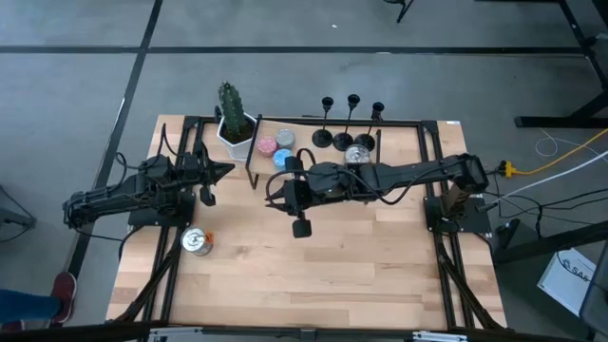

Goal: Pick & Place candle stick holders
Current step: Put the silver scented candle on the shelf

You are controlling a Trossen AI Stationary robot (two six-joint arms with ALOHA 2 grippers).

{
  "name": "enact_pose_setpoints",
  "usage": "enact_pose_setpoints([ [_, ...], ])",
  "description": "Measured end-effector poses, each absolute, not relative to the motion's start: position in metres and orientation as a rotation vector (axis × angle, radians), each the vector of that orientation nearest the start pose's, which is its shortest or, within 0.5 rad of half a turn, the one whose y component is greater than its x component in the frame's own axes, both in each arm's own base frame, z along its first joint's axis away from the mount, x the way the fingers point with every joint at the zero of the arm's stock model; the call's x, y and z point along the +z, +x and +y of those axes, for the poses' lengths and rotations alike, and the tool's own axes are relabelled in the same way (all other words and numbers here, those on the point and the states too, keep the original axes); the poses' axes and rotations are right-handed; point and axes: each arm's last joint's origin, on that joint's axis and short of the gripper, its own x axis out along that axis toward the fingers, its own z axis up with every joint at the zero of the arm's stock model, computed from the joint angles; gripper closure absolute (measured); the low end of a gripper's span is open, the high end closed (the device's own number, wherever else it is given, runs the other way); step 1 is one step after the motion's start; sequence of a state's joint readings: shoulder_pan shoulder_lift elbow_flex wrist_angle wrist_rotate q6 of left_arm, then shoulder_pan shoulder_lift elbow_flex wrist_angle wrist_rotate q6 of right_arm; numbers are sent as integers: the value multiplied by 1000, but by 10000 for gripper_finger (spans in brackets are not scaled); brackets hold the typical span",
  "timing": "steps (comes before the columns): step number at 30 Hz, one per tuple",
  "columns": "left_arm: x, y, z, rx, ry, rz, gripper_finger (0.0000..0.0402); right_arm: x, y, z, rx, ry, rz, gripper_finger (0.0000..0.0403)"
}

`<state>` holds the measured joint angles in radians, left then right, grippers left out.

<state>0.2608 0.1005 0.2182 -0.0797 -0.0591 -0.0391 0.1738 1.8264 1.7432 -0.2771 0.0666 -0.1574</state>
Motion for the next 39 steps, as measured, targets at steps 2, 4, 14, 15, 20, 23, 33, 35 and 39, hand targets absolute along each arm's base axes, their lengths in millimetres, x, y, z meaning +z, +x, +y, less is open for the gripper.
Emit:
enact_pose_setpoints([
  [2, 222, 87, 25, 319, -35, -44, 396, 362, 424, 72, 132, -187, 341, 338],
  [4, 222, 87, 25, 319, -35, -44, 396, 358, 424, 72, 133, -189, 365, 338],
  [14, 222, 87, 25, 319, -35, -44, 396, 341, 431, 78, 146, -197, 420, 338],
  [15, 222, 87, 25, 320, -35, -44, 396, 341, 432, 78, 146, -196, 415, 338],
  [20, 222, 87, 25, 320, -35, -44, 396, 339, 433, 78, 145, -197, 417, 338],
  [23, 222, 87, 25, 319, -35, -44, 396, 340, 434, 78, 144, -196, 407, 338],
  [33, 222, 87, 25, 319, -35, -44, 396, 342, 434, 78, 143, -194, 396, 338],
  [35, 222, 87, 25, 320, -20, -42, 396, 342, 434, 78, 143, -192, 395, 338],
  [39, 222, 87, 25, 321, 25, -35, 396, 334, 430, 78, 191, -177, 482, 338],
])
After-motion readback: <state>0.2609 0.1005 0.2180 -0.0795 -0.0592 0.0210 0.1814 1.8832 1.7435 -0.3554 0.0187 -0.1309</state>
